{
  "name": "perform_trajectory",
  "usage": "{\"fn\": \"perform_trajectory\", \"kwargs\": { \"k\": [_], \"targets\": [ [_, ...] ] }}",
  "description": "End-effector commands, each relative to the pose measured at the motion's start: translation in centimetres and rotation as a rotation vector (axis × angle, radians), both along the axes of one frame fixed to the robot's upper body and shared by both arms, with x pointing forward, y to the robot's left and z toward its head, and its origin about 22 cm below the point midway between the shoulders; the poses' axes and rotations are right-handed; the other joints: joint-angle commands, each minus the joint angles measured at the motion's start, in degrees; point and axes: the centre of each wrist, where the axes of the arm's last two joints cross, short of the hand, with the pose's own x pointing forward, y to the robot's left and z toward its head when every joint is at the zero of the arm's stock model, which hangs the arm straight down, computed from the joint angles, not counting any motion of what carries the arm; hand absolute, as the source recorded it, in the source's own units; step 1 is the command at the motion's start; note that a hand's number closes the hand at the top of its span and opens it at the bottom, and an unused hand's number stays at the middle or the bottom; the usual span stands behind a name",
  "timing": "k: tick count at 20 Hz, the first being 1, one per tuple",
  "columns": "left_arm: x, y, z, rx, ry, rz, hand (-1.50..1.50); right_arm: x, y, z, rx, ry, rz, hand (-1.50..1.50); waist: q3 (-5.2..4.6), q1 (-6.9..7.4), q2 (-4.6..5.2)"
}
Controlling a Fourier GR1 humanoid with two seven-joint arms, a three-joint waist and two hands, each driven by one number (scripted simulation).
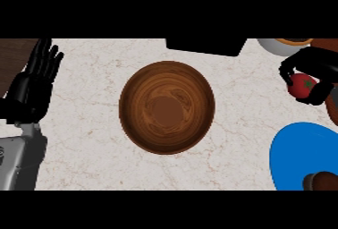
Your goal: Pick the tomato from the plate and place it in the bowl
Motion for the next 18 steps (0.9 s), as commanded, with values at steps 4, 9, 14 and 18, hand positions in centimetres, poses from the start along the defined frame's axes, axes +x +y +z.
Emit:
{"fn": "perform_trajectory", "kwargs": {
  "k": [4,9,14,18],
  "targets": [
    [0.6,-0.9,0.5,0.008,-0.005,-0.016,0.0,2.6,-0.6,5.8,0.124,-0.154,0.032,1.5,0.13,0.4,0.32],
    [0.8,-0.5,0.3,0.01,0.008,0.012,0.0,3.5,-0.7,9.4,0.282,-0.124,0.165,1.5,0.0,-1.05,-0.25],
    [0.3,-0.1,-0.2,0.005,0.016,0.026,0.0,4.5,0.9,12.4,0.429,-0.177,0.284,1.5,-0.04,-1.43,-0.76],
    [0.3,0.6,0.2,-0.006,0.027,0.042,0.0,5.1,2.0,12.9,0.567,-0.084,0.35,1.5,-0.08,-2.49,-1.42]
  ]
}}
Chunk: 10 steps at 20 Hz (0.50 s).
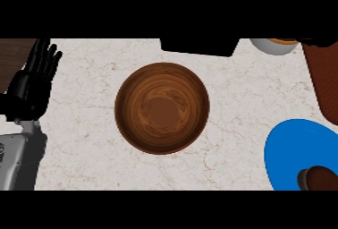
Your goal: Pick the tomato from the plate and place it in the bowl
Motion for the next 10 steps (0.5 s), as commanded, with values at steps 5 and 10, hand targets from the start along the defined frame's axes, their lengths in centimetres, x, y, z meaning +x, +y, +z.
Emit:
{"fn": "perform_trajectory", "kwargs": {
  "k": [5,10],
  "targets": [
    [0.0,1.1,-0.4,-0.002,0.017,0.029,0.0,1.4,4.3,4.0,0.217,0.202,0.338,1.5,-0.16,-1.56,-0.69],
    [-0.7,1.4,-1.2,0.006,0.027,0.039,0.0,2.4,9.9,4.6,0.185,0.315,0.393,1.5,-0.22,-2.59,-1.45]
  ]
}}
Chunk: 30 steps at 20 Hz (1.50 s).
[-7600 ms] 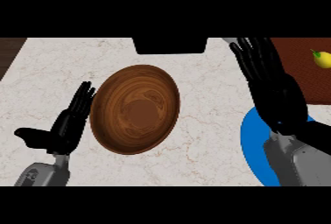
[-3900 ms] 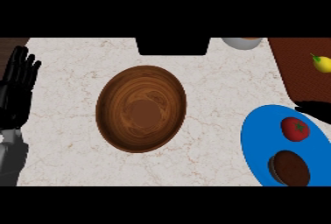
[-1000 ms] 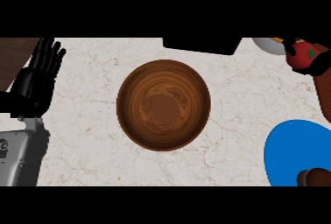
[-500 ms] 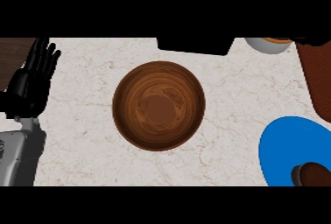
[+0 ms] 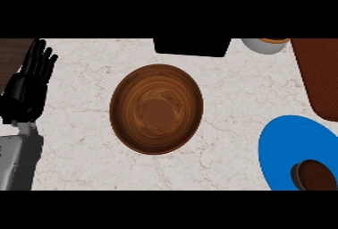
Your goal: Pick the tomato from the plate and place it in the bowl
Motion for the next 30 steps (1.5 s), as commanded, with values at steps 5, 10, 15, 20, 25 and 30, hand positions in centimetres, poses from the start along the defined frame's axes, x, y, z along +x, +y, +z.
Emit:
{"fn": "perform_trajectory", "kwargs": {
  "k": [5,10,15,20,25,30],
  "targets": [
    [-0.4,0.8,0.1,0.001,0.009,0.025,0.0,0.7,7.0,1.1,-0.016,0.22,0.32,1.5,0.0,-1.98,-0.62],
    [-1.3,0.3,-1.4,-0.01,0.027,0.037,0.0,0.2,13.4,1.6,-0.104,0.236,0.384,1.5,-0.01,-2.78,-1.1],
    [-2.2,2.8,-2.1,0.002,0.007,0.081,0.0,-0.3,18.3,-2.9,-0.162,0.29,0.424,1.5,-0.02,-4.16,-1.32],
    [-1.3,3.9,-0.2,0.01,0.027,0.078,0.0,-2.0,23.6,-6.2,-0.202,0.287,0.455,1.5,0.0,-4.79,-1.26],
    [-2.9,3.2,-0.4,0.004,0.004,0.095,0.0,-3.7,24.8,-10.7,-0.249,0.199,0.357,1.5,0.04,-4.76,-1.49],
    [-2.2,2.2,-0.1,0.004,0.027,0.067,0.0,-3.6,22.9,-16.0,-0.271,0.336,0.214,-1.5,0.02,-3.57,-0.94]
  ]
}}
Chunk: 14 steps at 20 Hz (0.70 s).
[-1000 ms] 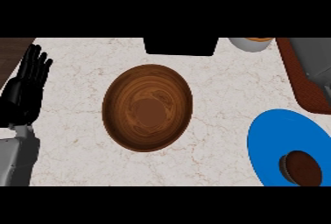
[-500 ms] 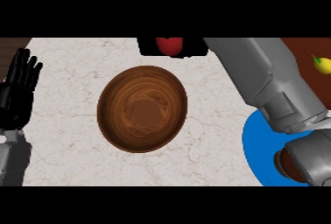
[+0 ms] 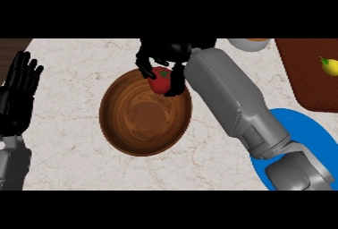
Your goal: Pick the tomato from the plate and place it in the bowl
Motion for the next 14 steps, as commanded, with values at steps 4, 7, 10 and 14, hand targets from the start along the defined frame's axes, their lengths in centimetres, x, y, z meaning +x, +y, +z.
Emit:
{"fn": "perform_trajectory", "kwargs": {
  "k": [4,7,10,14],
  "targets": [
    [0.7,-2.4,-0.3,-0.004,-0.018,-0.031,0.0,-1.3,-1.0,-5.9,0.017,0.229,-0.058,-1.5,-0.01,1.33,0.38],
    [1.0,-2.7,0.3,0.019,-0.016,-0.035,0.0,-1.2,-1.0,-5.6,0.133,0.345,-0.051,-1.5,0.0,2.2,0.44],
    [1.4,-1.7,0.6,-0.007,-0.007,-0.034,0.0,-0.8,-0.8,-3.8,0.292,0.378,-0.067,-1.5,0.0,1.95,0.42],
    [0.8,-1.8,-0.4,-0.001,-0.033,-0.035,0.0,0.0,-1.8,-3.8,0.477,0.371,-0.196,-1.5,0.0,2.01,0.69]
  ]
}}
